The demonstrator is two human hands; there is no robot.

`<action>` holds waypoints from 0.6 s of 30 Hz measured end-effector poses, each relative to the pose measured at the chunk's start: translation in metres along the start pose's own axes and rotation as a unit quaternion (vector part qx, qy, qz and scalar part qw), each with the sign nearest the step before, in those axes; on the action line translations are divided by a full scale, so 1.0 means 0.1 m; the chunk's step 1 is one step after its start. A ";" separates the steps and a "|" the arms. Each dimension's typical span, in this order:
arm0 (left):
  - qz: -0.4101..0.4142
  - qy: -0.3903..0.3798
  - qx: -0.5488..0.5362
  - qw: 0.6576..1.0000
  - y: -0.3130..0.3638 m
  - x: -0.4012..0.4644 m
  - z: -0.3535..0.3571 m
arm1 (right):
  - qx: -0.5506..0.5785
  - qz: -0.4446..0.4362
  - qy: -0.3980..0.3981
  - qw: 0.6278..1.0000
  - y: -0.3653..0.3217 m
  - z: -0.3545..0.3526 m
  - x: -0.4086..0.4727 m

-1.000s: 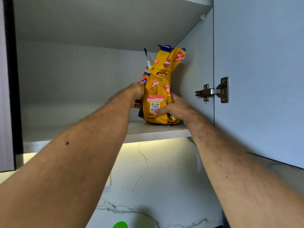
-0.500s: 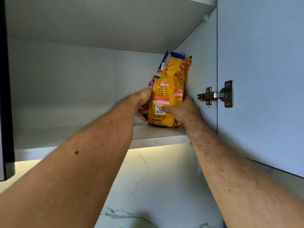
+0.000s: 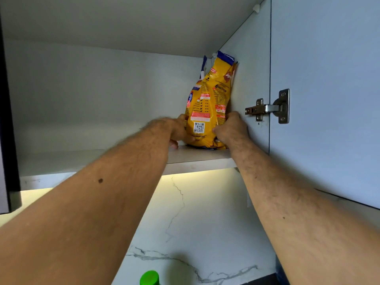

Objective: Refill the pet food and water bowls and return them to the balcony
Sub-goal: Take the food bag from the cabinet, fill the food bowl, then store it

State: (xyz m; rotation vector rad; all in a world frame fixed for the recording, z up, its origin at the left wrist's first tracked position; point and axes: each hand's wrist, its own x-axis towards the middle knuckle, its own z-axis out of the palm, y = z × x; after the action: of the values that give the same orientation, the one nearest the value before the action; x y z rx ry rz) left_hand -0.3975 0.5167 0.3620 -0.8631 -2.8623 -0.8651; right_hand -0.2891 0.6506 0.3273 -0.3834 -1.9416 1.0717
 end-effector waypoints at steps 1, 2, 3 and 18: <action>0.009 0.006 0.008 1.000 0.00 0.02 0.00 | -0.002 -0.008 0.010 1.000 0.00 0.00 0.00; 0.017 0.007 0.003 1.000 0.00 0.03 -0.01 | -0.002 -0.019 0.029 0.999 0.00 0.00 0.00; 0.025 0.007 -0.008 1.000 0.01 0.03 -0.03 | 0.001 -0.030 0.051 0.998 0.00 -0.01 0.00; 0.054 0.084 0.023 0.995 0.15 -0.16 -0.05 | 0.000 -0.024 0.043 0.999 -0.01 0.00 0.03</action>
State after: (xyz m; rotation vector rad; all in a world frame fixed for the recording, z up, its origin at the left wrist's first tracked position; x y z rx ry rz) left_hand -0.3770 0.5159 0.3709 -0.8839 -2.6544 -0.8154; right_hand -0.2905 0.6520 0.3298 -0.3745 -1.8663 1.0071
